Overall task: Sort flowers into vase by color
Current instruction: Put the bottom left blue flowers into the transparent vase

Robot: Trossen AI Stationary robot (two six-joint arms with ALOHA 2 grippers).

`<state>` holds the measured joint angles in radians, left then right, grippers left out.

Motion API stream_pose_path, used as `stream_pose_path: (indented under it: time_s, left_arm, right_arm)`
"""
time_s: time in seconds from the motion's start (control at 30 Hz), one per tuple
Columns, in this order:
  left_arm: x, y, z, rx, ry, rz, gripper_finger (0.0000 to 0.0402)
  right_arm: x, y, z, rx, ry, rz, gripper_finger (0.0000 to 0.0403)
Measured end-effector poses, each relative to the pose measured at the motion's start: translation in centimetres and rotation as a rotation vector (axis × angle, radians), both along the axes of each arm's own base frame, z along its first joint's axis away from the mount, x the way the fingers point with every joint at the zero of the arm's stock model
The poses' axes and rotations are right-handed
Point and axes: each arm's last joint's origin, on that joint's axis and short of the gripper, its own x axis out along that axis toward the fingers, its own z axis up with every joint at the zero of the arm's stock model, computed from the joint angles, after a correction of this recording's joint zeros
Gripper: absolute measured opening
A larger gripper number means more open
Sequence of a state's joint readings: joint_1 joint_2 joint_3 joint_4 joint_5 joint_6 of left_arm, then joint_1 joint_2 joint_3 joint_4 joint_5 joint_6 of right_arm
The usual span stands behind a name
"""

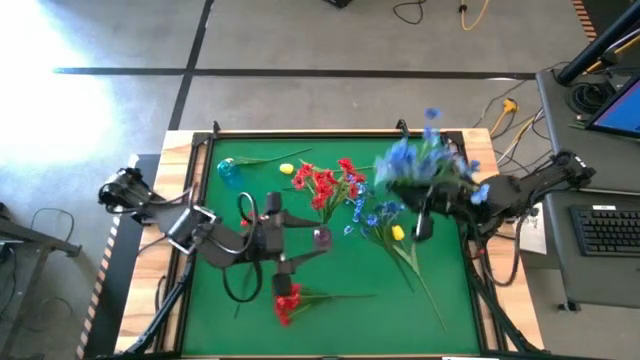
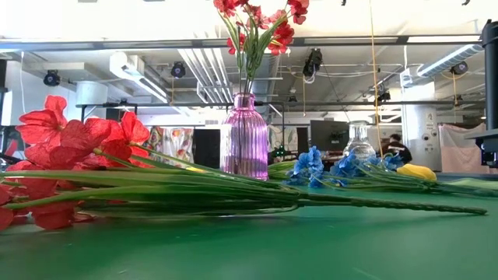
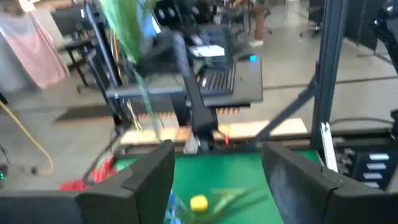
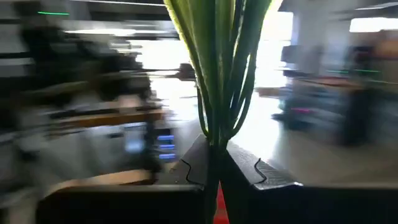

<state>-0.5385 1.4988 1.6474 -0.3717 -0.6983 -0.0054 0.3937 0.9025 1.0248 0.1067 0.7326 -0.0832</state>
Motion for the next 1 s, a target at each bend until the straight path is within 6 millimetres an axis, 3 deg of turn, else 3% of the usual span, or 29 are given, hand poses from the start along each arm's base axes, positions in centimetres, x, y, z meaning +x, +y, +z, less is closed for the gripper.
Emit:
stream_pose_path:
  time_s: [0.23, 0.47, 0.77, 1.0]
  left_arm:
    - [-2.4, 0.5, -0.2, -0.069, 0.103, 0.019, 0.0224]
    - [-4.8, 0.2, -0.3, -0.055, 0.130, 0.117, 0.0224]
    - [-7.1, -1.2, -0.5, -0.026, 0.117, 0.170, 0.0224]
    - [-7.8, -1.1, -1.6, -0.041, 0.139, 0.254, 0.0224]
  right_arm:
    - [-1.1, -3.6, -1.9, 0.063, 0.018, -0.413, 0.0018]
    - [-1.0, -7.8, -6.5, 0.114, 0.078, -0.635, 0.0018]
    - [-1.5, -11.4, -11.4, 0.179, 0.122, -0.829, 0.0018]
    - [-1.9, -12.6, -13.3, 0.219, 0.075, -0.898, 0.0018]
